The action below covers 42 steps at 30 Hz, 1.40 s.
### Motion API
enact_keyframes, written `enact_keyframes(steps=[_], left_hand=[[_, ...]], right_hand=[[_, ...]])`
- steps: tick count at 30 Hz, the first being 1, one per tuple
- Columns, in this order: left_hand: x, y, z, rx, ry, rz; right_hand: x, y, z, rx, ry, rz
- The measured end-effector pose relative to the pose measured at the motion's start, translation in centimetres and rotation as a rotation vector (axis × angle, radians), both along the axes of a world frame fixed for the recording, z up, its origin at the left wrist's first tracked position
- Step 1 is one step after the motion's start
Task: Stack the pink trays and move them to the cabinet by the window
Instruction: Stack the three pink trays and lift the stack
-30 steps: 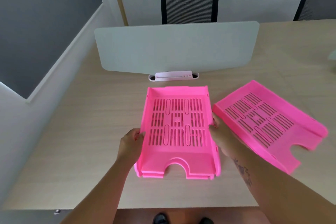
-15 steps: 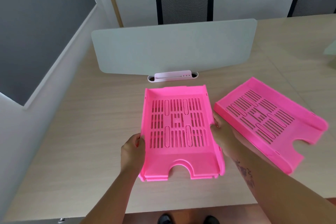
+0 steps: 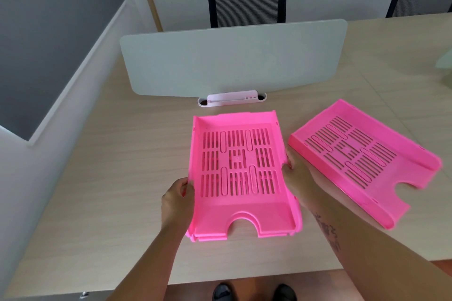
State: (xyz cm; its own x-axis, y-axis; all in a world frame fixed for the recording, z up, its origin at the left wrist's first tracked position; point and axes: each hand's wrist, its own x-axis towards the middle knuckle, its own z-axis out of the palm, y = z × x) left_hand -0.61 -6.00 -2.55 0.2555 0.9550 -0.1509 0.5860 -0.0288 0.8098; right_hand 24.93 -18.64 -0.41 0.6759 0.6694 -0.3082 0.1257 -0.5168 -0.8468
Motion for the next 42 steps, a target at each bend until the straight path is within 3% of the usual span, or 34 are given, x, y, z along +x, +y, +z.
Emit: enact_keyframes(steps=[7, 13, 18, 25, 42], left_hand=[[0.1, 0.1, 0.7, -0.144, -0.105, -0.037], [-2.1, -3.2, -0.4, -0.457, -0.372, -0.063], [-2.8, -6.0, -2.9, -0.401, -0.283, 0.035], [-1.1, -3.8, -3.9, -0.342, -0.196, 0.105], [-1.1, -1.1, -4.1, -0.352, -0.265, 0.048]], right_hand=[[0.2, -0.1, 0.7, -0.014, -0.013, 0.037], [-3.4, -5.6, -0.8, 0.032, 0.182, -0.077], [-5.6, -8.0, -3.5, 0.026, 0.281, -0.158], [-4.2, -4.5, -4.6, -0.094, 0.159, -0.124], [-5.3, -3.3, -5.6, -0.055, 0.139, -0.211]])
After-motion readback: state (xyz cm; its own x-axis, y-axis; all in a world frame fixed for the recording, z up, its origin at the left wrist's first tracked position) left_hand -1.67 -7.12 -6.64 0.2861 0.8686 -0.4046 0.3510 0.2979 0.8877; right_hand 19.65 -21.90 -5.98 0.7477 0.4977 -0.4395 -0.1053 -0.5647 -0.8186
